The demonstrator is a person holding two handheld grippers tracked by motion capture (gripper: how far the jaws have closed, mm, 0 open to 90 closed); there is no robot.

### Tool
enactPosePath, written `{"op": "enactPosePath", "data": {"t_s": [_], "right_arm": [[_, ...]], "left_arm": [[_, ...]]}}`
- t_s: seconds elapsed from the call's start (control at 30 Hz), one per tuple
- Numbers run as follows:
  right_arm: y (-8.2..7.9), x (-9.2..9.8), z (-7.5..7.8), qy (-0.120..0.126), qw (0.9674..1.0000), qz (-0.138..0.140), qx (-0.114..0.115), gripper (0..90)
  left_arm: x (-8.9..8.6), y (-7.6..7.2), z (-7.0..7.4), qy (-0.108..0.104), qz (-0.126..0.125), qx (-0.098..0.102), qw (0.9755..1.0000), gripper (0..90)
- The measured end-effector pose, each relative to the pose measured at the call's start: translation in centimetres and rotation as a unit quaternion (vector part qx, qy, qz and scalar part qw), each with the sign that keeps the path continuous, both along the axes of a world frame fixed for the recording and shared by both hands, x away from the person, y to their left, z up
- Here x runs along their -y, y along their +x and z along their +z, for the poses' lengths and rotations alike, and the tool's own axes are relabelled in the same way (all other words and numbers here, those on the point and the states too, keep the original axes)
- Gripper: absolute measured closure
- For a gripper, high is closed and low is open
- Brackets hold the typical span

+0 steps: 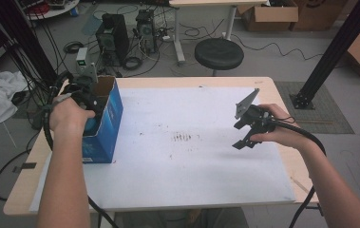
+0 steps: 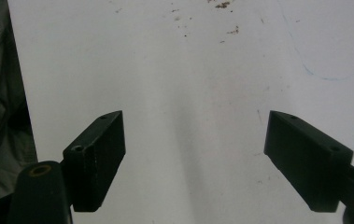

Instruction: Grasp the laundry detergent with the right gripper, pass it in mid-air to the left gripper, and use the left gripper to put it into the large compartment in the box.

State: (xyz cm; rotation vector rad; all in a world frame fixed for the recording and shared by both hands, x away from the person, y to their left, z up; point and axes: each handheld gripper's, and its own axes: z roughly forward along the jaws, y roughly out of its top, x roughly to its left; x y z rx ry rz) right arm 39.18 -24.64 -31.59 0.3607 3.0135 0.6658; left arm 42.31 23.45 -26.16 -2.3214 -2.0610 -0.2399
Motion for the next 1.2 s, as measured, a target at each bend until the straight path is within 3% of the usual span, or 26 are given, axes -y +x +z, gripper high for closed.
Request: {"op": "enactPosePath", "data": {"t_s": [0.4, 0.6, 0.7, 0.9, 0.93, 0.97, 1.0, 1.03, 1.07, 1.1, 1.2], "right_arm": [[0.0, 0.0, 0.2, 0.001, 1.0, 0.0, -0.001, 19.9], [0.1, -0.1, 0.2, 0.0, 1.0, 0.001, -0.001, 19.7], [0.0, -0.1, 0.2, 0.0, 1.0, 0.0, -0.001, 19.6], [-0.1, 0.0, 0.3, 0.0, 1.0, -0.007, -0.005, 19.3], [-0.1, 0.0, 0.2, -0.001, 1.0, -0.008, -0.006, 19.3], [-0.1, 0.0, 0.2, 0.0, 0.9999, -0.01, -0.007, 19.3], [-0.1, 0.1, 0.2, 0.0, 0.9999, -0.012, -0.008, 19.1], [-0.1, 0.1, 0.2, 0.0, 0.9999, -0.012, -0.008, 19.1], [-0.1, 0.1, 0.3, 0.001, 0.9999, -0.015, -0.009, 19.1], [-0.1, 0.1, 0.3, 0.001, 0.9998, -0.016, -0.01, 18.8], [-0.2, 0.0, 0.5, 0.0, 0.9999, -0.015, -0.009, 18.5]], "left_arm": [[0.4, -0.5, 2.6, 0.015, -0.02, 0.014, 0.9996, 15.9], [1.5, -0.8, 4.2, 0.004, -0.046, 0.032, 0.9984, 15.4], [2.6, -1.0, 4.8, -0.002, -0.072, 0.042, 0.9965, 15.4], [6.0, -1.2, 5.5, -0.026, -0.137, 0.057, 0.9885, 15.2], [7.2, -1.3, 5.5, -0.029, -0.158, 0.059, 0.9853, 15.2], [7.8, -1.3, 5.4, -0.033, -0.166, 0.06, 0.9838, 15.2], [7.8, -1.3, 5.4, -0.033, -0.166, 0.06, 0.9838, 14.9], [8.3, -1.3, 5.4, -0.038, -0.176, 0.06, 0.9818, 14.9], [9.4, -1.3, 5.2, -0.054, -0.195, 0.062, 0.9773, 14.8], [9.4, -1.3, 5.2, -0.054, -0.195, 0.062, 0.9773, 14.7], [11.4, -1.3, 4.4, -0.066, -0.226, 0.064, 0.9698, 14.4]]}}
